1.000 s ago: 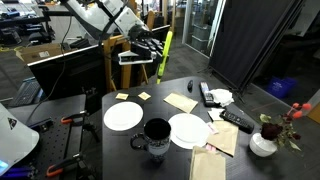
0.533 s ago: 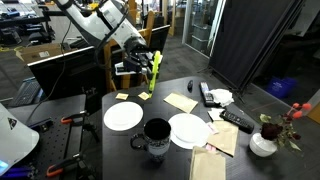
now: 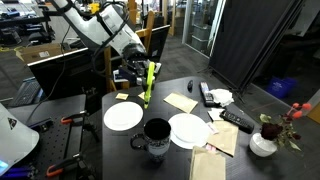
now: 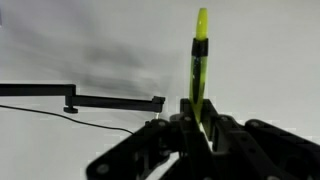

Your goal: Pick the marker from the cup and put it on the table, move the cup slightly to the right then pick the marker and put it back in the cup

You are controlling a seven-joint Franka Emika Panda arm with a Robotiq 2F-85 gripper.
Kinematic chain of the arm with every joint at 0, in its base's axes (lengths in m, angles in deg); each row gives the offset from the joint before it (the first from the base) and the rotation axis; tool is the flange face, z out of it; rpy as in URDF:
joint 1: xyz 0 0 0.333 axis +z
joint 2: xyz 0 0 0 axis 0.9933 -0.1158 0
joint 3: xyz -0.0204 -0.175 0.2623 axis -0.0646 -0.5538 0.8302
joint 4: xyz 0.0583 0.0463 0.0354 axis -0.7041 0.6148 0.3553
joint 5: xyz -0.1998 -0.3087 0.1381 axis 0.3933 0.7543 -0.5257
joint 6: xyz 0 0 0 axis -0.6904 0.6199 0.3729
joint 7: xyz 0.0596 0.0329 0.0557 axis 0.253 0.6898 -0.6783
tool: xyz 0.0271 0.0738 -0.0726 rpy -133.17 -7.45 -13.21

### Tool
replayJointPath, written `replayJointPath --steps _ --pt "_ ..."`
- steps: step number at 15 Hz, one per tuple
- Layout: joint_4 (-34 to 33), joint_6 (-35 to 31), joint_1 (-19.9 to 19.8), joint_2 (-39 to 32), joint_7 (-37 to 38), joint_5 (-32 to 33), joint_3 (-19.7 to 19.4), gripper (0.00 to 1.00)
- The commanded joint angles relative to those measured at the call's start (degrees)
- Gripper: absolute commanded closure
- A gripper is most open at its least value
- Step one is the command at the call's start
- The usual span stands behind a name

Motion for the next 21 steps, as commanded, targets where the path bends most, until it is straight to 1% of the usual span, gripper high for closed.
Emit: replayJointPath --steps 1,2,3,7,8,16,17,21 --pt "-0.1 0.1 -1.1 -0.5 0.8 0.0 -0.4 0.96" --pt "-0.1 0.1 -0.8 -0.3 0.0 0.0 0.2 0.96" --pt "-0.1 0.1 -0.9 -0.5 0.0 0.0 0.1 0.86" --pt "-0.1 0.1 -0.9 -0.7 0.0 0.0 0.3 0.86" --pt "-0.3 -0.3 -1.1 -1.0 1.1 0.4 0.0 0.96" --pt "-1.7 -0.6 -2.7 -4.8 9.4 4.6 -2.0 0.96" --pt "-3.3 -0.6 -3.1 -4.3 7.1 5.3 -2.1 0.96" --pt "-5.9 -1.2 -3.9 -6.0 7.1 6.3 -2.3 0.96"
